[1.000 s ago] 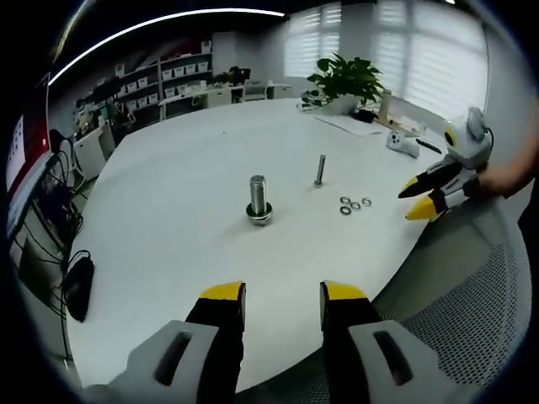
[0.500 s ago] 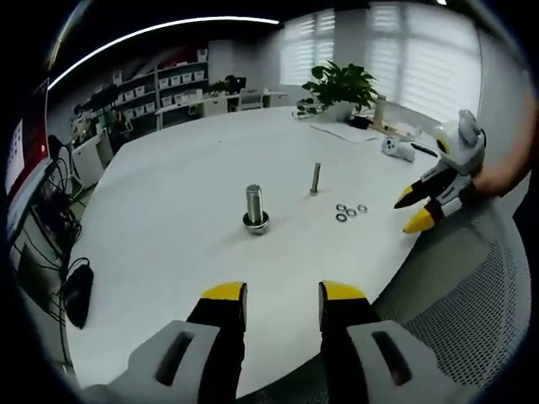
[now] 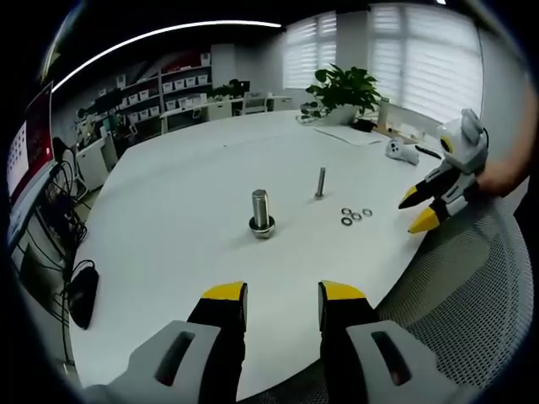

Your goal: Place the washer onto the threaded stud by aligning its center hole with the stud, sliding it down to the base, and recovering from edge contact or off-axis alignment until the washer reaches the visible bottom stop.

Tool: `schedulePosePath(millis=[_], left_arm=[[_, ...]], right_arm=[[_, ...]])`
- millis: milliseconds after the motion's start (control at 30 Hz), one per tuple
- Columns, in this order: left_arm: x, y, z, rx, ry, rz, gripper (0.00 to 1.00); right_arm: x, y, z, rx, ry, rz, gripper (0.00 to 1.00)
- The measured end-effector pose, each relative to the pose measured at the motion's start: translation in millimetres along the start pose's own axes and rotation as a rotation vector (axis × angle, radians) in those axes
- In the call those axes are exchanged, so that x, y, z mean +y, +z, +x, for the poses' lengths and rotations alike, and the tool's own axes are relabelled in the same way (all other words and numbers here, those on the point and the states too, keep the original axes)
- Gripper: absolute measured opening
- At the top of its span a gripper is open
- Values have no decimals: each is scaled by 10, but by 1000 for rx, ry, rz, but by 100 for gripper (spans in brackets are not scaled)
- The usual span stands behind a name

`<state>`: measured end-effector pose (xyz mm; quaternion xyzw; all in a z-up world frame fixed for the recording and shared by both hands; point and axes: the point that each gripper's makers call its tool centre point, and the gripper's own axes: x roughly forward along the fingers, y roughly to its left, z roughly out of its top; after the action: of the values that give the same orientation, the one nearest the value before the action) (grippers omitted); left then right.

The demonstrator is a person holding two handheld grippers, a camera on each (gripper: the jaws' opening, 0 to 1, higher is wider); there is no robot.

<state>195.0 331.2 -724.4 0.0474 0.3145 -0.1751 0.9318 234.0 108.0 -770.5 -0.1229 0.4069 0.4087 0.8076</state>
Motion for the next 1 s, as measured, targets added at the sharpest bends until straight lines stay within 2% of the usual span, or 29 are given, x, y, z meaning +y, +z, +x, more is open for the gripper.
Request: schedulePosePath(millis=[300,500,800,1000], left_arm=[[-16,-16,-2,6,-9,-1,32],[-19,-35,3,15,-14,1,32],[-21,-44,3,17,-15,1,32],[-23,-42,-2,16,-16,-5,31]], right_arm=[[-272,3,42,34,-28,20,46],[-254,5,113,77,-21,-16,46],[-277,101,276,119,-4,-60,46],[-316,195,337,124,-3,-67,45]])
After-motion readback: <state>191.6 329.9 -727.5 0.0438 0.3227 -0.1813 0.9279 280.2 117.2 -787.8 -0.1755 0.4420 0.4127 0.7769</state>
